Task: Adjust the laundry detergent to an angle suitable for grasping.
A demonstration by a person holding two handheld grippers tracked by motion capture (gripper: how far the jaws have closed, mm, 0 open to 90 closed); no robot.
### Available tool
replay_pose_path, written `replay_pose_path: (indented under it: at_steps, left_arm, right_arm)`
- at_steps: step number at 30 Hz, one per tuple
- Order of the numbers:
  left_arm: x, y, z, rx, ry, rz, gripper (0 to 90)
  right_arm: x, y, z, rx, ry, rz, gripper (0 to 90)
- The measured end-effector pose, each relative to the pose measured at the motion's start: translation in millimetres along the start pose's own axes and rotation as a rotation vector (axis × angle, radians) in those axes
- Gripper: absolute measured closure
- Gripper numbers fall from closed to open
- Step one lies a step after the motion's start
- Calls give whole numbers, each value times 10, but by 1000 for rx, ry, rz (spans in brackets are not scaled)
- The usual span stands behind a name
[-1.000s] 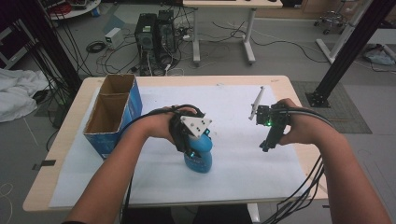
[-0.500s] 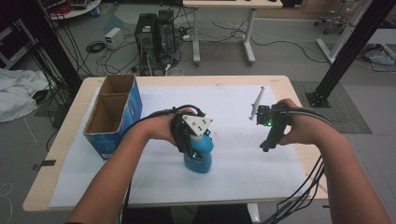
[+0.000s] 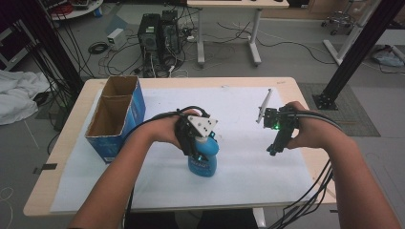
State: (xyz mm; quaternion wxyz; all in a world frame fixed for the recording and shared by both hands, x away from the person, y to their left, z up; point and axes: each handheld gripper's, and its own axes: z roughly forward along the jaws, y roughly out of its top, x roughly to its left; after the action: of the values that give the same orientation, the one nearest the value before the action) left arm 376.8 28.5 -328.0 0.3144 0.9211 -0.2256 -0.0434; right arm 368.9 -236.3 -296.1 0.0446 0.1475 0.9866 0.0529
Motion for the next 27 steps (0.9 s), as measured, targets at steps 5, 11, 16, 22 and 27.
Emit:
replay_pose_path:
  at_steps: [5, 11, 16, 22, 27]
  left_arm:
    - [-1, 3, -8, -5, 14, -17, 319]
    - [-24, 11, -40, -11, 22, -30, 308]
    - [-56, 26, -107, -23, 41, -46, 293]
    - [-79, 32, -152, -4, 56, -73, 264]
    - [-116, 32, -216, -5, 71, -103, 249]
  right_arm:
    - [3, -6, 16, -2, 3, 3, 133]
    - [0, 1, 20, -4, 5, 3, 133]
    - [-4, 25, 23, -5, 8, -6, 133]
    - [-6, 50, 18, -9, 7, -15, 133]
    - [-7, 70, 19, -23, 7, -23, 133]
